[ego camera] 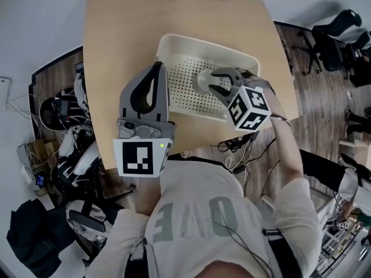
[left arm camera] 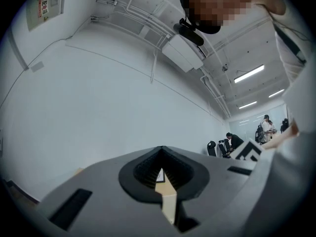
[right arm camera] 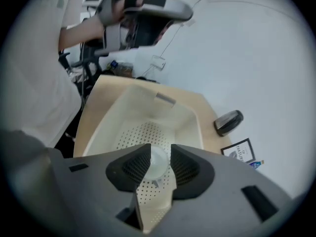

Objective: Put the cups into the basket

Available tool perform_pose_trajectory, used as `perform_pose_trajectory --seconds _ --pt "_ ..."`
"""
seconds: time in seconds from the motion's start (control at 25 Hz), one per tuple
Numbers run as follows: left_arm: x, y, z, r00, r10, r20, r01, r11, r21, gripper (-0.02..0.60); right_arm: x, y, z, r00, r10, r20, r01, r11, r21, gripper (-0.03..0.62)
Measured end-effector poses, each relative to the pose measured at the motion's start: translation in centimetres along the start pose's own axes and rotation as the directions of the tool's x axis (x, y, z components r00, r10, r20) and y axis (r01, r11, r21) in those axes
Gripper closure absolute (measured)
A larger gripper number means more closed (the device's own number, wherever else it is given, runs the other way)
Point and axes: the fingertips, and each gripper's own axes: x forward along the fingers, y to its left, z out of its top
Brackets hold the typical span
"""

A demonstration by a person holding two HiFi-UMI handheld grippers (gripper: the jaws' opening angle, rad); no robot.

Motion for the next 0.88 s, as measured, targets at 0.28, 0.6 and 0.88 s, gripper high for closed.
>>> perform_pose_trajectory --seconds 0.28,0.6,0.88 --pt "0.4 -3.6 3.4 0.996 -0.075 0.047 0.073 0.996 0.054 0.575 -12.9 -7.5 6.9 0.862 -0.398 0.314 0.362 0.917 0.17 0.595" --pt "-0.7 -5.8 5.7 0.99 -0.116 0.084 0.105 0.986 0.128 0.574 -28.4 -8.7 7.7 0.317 -0.802 0.507 0.348 0.596 0.724 0.595" --pt "-1.9 -8.1 7.4 0.982 -0.15 0.11 0.132 0.979 0.158 0.574 -30.7 -4.0 4.2 0.164 -0.942 0.293 0.31 0.331 0.891 0.597"
